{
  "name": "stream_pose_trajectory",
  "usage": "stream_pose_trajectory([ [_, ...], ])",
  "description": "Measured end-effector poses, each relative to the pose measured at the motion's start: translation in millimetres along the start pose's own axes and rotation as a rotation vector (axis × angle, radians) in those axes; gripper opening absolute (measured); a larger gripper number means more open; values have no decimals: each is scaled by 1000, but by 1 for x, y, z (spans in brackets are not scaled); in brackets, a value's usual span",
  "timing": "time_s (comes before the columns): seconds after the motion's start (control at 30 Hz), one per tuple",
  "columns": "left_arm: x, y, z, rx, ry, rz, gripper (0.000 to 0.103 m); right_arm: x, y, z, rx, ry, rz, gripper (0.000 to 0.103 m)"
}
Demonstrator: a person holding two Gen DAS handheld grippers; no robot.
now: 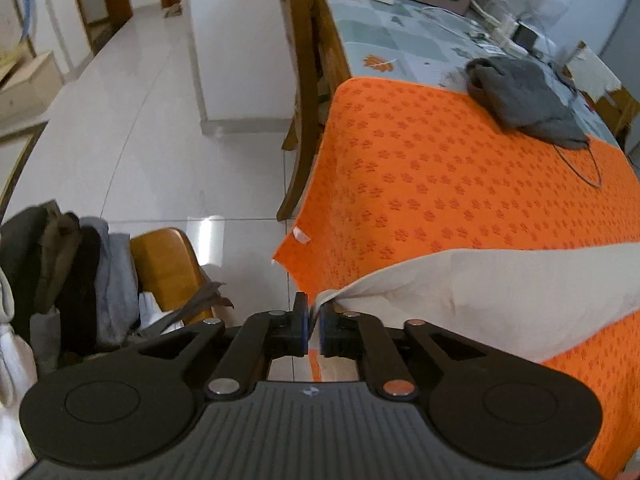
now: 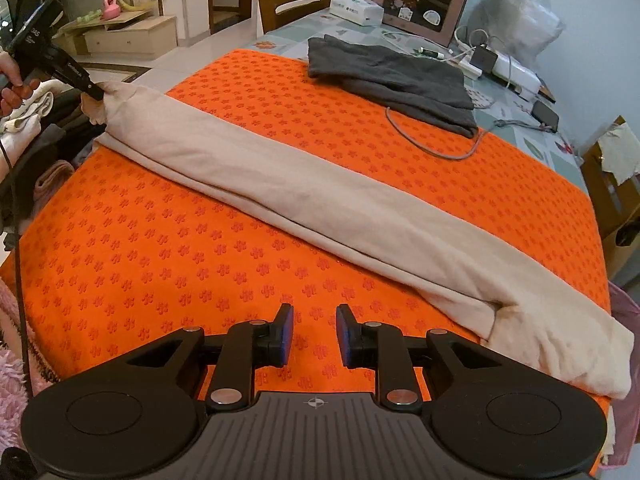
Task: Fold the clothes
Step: 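Release the shirt with the left gripper and lift it away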
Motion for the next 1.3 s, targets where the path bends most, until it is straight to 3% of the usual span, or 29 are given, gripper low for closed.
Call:
stream_pose_trajectory([
  [0.07,1,5,8,-80,18,0,23,2,-2,0,-5,2,2,26],
  [0.13,0,12,18,-173,38,-1,44,4,-5,0,-7,1,9,26],
  [0.27,1,37,37,-423,145,-13,53,10,-9,1,-20,-6,32,26],
  [0.43,17,84,51,-735,242,15,54,16,-15,6,-39,-16,51,26],
  [0.67,37,133,48,-1036,372,45,54,21,-22,15,-80,-25,70,26],
  [0.87,48,146,43,-1211,456,59,54,23,-21,19,-94,-27,84,26],
  [1.07,54,149,32,-1290,503,61,54,22,-21,21,-94,-22,79,26],
  [1.1,54,148,33,-1295,502,52,52,21,-20,21,-92,-21,77,26],
  [1.13,54,147,33,-1300,499,42,39,21,-20,22,-90,-20,76,26],
  [1.17,54,145,34,-1300,494,28,26,20,-19,21,-87,-19,74,26],
  [1.2,52,143,35,-1298,482,13,2,20,-18,21,-84,-18,73,26],
  [1.3,41,131,41,-1271,422,-40,0,18,-16,21,-72,-14,70,26],
])
Point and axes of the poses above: each gripper's, at about its wrist camera, not at the fingertips, and x roughly the way its jaws point, z to its left, y to its underside, the point moved 7 cm from there along x, roughly the way its jaws point, and after that the axes turned 1 degree about -y, right-handed, at the moved point
